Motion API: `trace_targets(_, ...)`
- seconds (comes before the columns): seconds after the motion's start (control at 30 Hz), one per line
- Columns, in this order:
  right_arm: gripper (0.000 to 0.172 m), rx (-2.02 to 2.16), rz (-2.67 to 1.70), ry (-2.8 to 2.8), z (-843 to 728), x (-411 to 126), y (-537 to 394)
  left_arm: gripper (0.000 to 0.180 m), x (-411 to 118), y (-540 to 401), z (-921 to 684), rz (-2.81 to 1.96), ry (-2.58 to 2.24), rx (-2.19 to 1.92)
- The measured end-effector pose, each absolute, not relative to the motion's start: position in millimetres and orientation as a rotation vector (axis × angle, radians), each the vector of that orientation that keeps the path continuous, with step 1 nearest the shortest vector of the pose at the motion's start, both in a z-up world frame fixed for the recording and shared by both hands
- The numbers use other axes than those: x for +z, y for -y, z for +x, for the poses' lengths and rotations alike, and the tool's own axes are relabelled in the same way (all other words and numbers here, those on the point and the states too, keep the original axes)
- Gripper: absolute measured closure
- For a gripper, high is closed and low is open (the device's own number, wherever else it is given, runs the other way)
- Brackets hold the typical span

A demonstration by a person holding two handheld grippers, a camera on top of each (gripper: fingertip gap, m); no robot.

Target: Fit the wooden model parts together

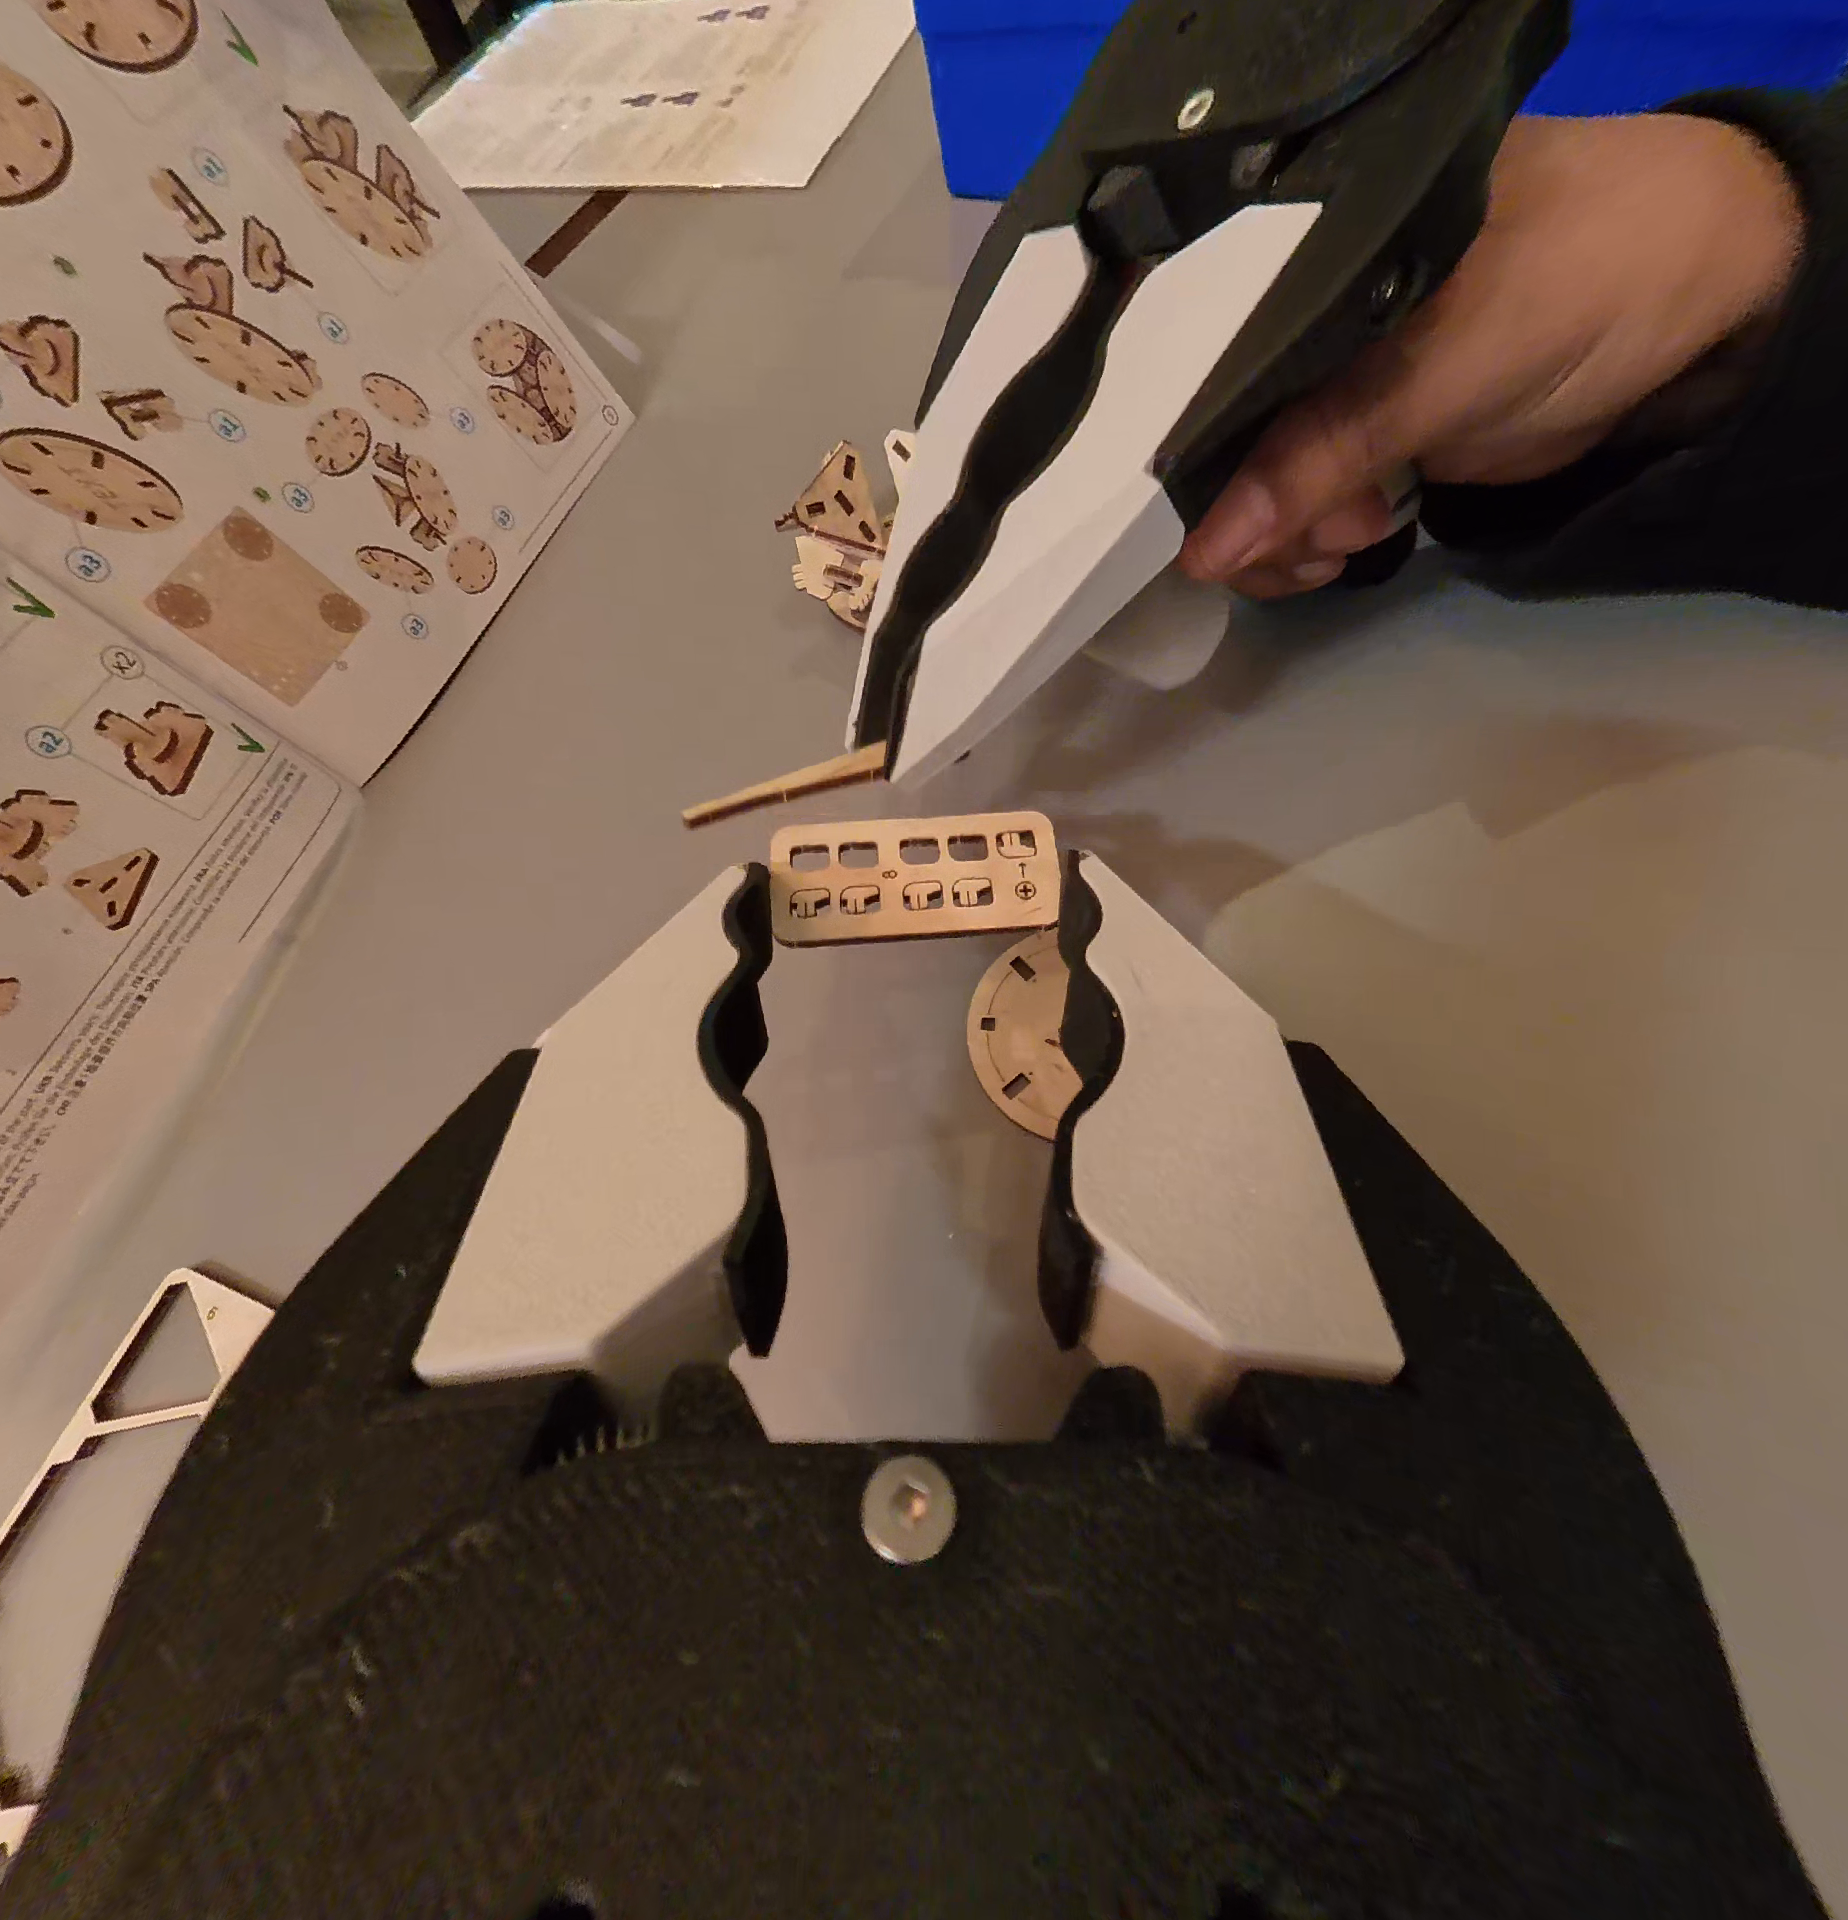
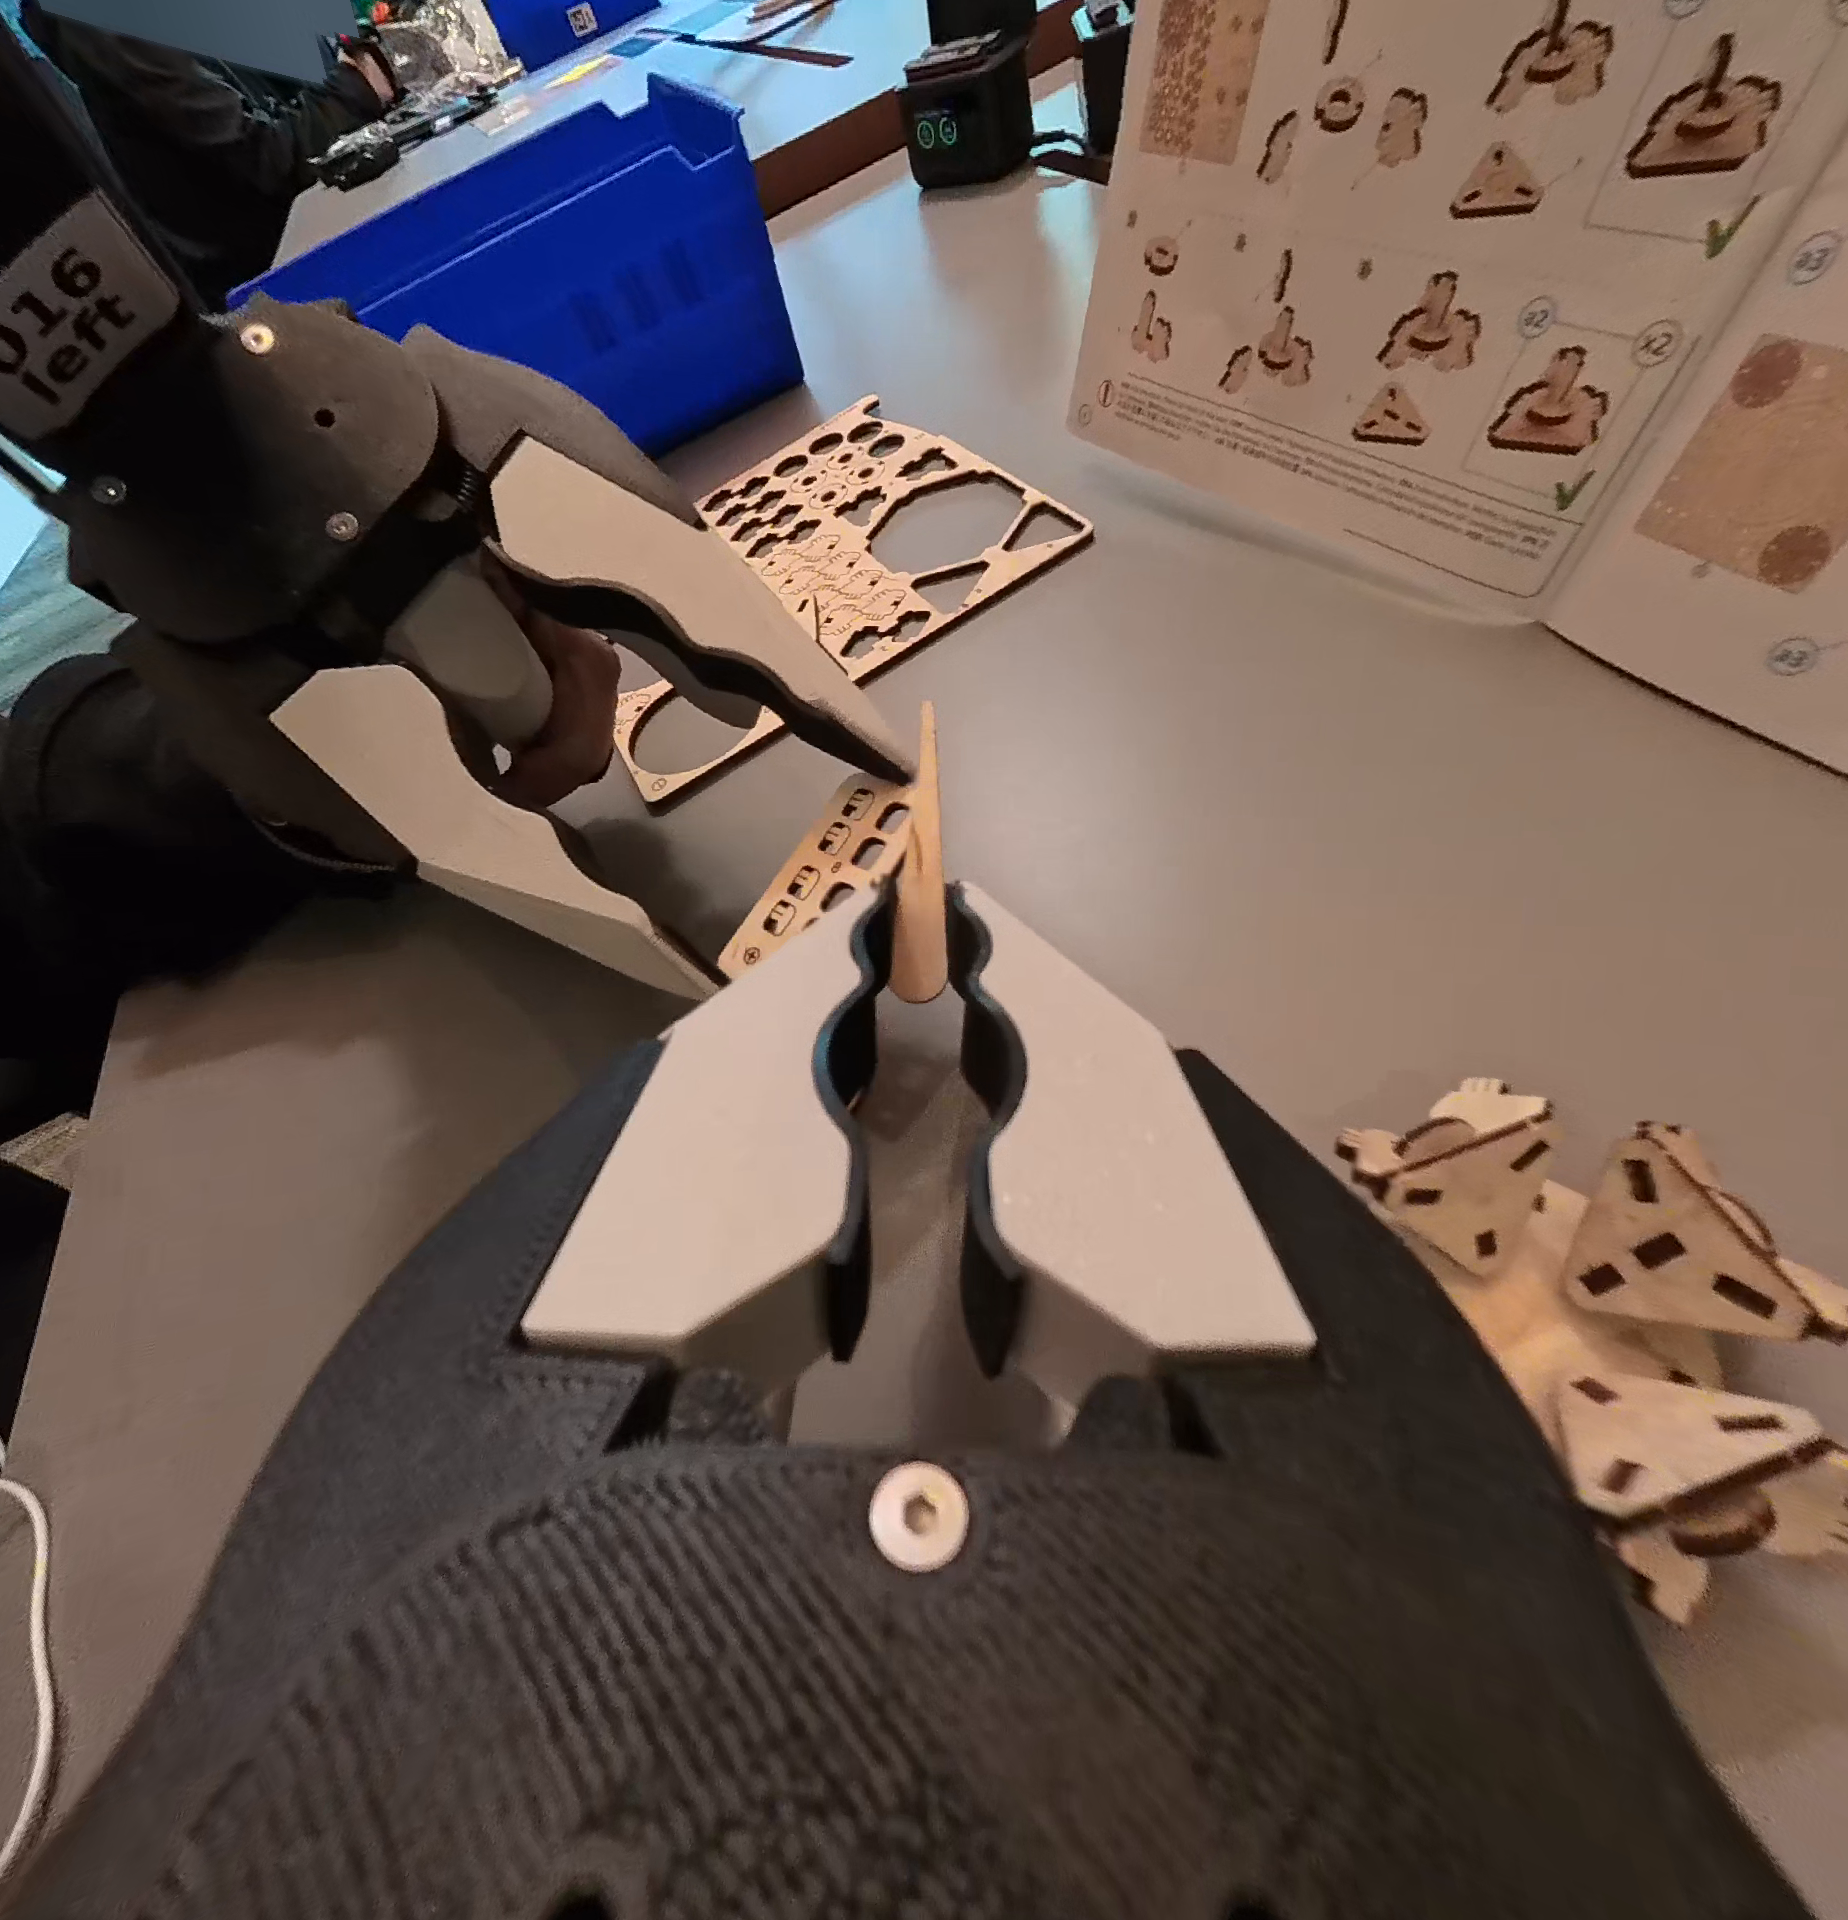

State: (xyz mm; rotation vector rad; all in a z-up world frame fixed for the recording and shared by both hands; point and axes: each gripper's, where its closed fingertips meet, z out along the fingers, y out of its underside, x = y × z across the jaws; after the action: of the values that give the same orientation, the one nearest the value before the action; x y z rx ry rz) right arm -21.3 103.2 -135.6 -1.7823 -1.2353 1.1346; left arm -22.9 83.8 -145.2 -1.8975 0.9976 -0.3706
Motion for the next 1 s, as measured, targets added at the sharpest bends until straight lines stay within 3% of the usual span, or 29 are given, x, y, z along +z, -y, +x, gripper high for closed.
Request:
trace_targets(0.43,0.164,1.097,-1.7,1.088,-1,-105,-129,0.124,-145,-89,-32,-1.909,-0.979,-0.327)
trace_targets(0.73,0.164,0.87,-1.581,1.281,-20,-115,-110,0.124,-69,-113,-149,-1.785,-0.552,-0.221)
trace_targets(1.0,0.164,0.859,-1.501,1.433,-57,-138,-68,0.124,-71,-115,-213,-1.816,-0.457,-0.082)
